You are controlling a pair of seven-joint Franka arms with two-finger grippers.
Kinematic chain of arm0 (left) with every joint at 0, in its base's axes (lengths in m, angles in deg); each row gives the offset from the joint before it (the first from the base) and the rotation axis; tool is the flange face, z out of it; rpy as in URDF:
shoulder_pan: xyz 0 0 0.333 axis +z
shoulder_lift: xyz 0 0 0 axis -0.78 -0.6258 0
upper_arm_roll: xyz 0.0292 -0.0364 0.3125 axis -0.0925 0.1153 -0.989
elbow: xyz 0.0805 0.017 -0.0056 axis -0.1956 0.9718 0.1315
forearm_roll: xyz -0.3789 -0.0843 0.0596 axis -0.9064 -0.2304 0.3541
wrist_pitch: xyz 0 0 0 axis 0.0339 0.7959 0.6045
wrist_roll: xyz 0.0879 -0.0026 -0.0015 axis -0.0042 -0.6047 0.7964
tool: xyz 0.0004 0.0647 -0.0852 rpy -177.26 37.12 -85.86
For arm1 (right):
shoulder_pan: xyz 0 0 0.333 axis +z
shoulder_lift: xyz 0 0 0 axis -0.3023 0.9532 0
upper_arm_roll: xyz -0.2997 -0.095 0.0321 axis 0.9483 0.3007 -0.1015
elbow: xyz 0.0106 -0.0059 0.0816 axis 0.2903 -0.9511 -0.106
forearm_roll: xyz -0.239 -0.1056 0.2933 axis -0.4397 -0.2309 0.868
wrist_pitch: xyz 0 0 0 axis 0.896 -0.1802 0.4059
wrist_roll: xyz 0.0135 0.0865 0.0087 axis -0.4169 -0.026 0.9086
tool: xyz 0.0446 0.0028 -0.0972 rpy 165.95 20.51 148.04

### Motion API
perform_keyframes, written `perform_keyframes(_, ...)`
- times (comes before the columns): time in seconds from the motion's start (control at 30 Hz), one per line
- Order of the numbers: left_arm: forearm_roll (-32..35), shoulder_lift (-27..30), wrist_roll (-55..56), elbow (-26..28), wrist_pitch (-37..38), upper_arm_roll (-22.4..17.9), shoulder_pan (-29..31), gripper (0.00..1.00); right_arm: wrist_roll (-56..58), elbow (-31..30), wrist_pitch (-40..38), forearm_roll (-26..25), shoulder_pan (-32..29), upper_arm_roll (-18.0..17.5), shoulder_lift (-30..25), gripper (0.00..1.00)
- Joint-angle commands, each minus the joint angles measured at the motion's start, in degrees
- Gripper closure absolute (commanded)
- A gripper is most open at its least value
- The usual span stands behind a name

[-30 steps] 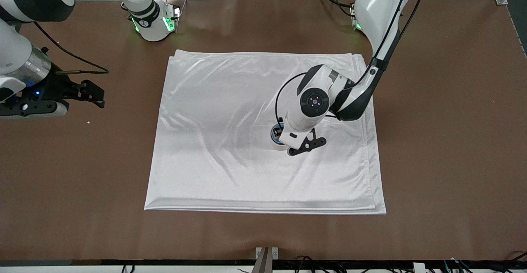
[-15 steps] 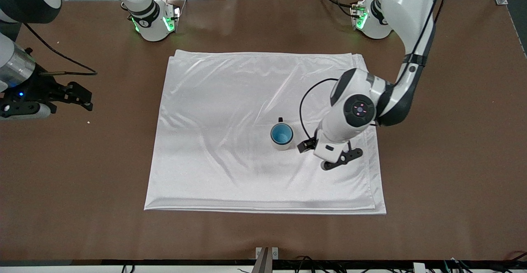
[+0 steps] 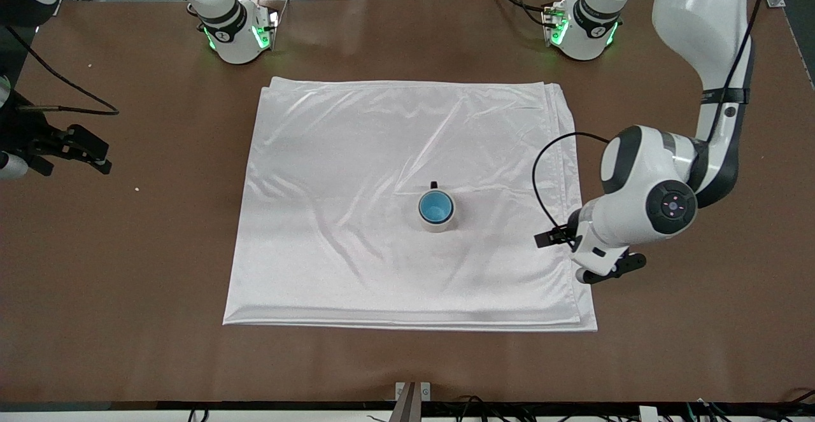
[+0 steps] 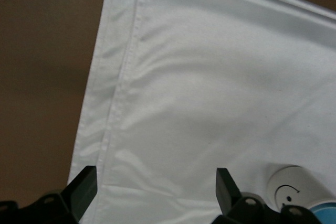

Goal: Place blue cup into white mug on cloth

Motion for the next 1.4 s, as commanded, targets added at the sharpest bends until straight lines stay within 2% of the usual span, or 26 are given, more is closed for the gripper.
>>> perform_keyframes(0.0, 0.70, 1.24, -6.44, 1.44, 1.91, 0.58, 3.43, 0.00, 0.30, 0.62, -0.56, 0.22, -1.22, -0.89, -0.89, 0.00)
perform_keyframes(0.33, 1.06, 3.34, -10.67, 1.35, 5.33, 0.76, 7.91, 0.00, 0.39, 1.68, -4.16, 0.23, -1.13, -1.15, -0.71, 0.00)
perform_keyframes(0.53, 1.06, 5.63, -10.84, 1.44, 9.64, 0.76, 8.44, 0.00, 0.48, 1.77, -5.13, 0.23, -1.13, -1.15, -0.71, 0.00)
perform_keyframes(0.63, 1.06, 8.00, -11.45, 2.23, 10.17, 0.85, 9.23, 0.00, 0.48, 1.85, -6.18, 0.40, -1.13, -1.15, -0.71, 0.00)
perform_keyframes(0.9, 2.63, 13.79, -21.91, 3.55, 14.92, 0.67, 11.43, 0.00, 0.65, 1.94, -6.80, 1.81, -1.30, -1.06, -0.71, 0.00)
perform_keyframes(1.03, 3.87, 17.75, -22.18, 6.10, 14.83, 0.85, 12.13, 0.00, 0.65, 1.94, -7.15, 1.81, -1.30, -1.06, -0.71, 0.00)
perform_keyframes(1.23, 8.17, 22.76, -21.13, 7.59, 14.83, 0.76, 9.85, 0.00, 0.92, 2.20, -7.15, 1.81, -1.22, -1.06, -0.62, 0.00)
perform_keyframes(1.37, 8.17, 25.75, -21.13, 8.38, 14.83, 0.85, 9.76, 0.00, 1.36, 2.29, -7.15, 1.81, -1.22, -1.06, -0.54, 0.00)
